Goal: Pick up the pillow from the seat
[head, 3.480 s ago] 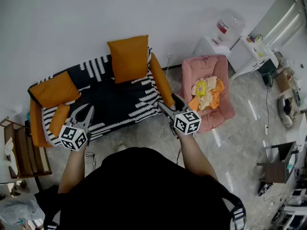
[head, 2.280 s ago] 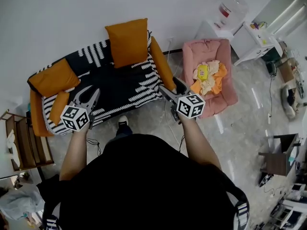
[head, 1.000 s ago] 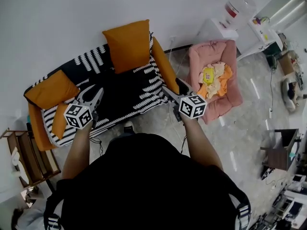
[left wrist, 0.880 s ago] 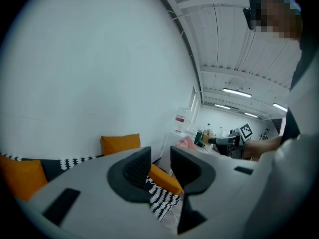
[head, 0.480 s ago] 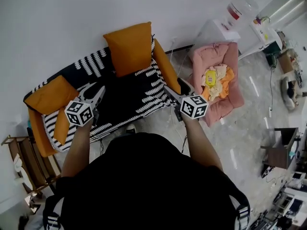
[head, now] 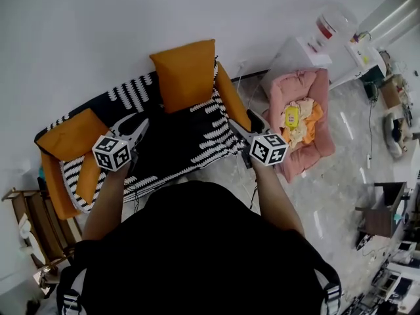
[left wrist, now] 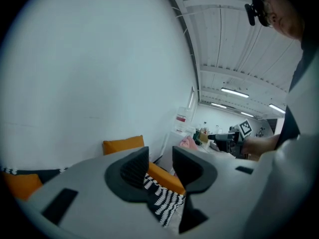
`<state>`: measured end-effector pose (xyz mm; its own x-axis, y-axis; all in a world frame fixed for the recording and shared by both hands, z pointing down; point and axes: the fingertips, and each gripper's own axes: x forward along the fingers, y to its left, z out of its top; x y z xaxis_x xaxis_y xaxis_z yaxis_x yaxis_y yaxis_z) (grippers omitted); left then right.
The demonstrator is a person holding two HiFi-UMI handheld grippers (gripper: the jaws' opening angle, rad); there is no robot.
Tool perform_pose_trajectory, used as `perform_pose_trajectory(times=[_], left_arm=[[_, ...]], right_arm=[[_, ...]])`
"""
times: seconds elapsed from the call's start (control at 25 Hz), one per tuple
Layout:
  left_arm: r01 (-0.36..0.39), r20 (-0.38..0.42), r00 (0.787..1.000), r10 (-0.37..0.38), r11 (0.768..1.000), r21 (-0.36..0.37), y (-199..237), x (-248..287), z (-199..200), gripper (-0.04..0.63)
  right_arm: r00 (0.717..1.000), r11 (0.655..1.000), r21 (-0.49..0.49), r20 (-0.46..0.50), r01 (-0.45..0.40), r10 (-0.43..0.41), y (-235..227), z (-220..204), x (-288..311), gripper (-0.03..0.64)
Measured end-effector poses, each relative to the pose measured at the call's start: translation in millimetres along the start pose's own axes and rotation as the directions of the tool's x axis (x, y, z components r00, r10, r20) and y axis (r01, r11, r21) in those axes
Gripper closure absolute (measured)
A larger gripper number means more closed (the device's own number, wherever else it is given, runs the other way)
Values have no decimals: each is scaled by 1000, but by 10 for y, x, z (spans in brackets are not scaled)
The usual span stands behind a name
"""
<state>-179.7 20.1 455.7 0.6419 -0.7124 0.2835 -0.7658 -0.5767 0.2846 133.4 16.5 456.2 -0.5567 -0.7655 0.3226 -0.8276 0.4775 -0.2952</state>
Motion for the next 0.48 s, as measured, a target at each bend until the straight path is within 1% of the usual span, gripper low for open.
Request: perform_pose_trajectory(times=[0.48], left_arm=[[-6, -5, 1000, 6, 1000, -5, 383, -32, 33, 442]], right_arm=[[1000, 1000, -17, 2, -1, 2, 104, 128, 367, 238]])
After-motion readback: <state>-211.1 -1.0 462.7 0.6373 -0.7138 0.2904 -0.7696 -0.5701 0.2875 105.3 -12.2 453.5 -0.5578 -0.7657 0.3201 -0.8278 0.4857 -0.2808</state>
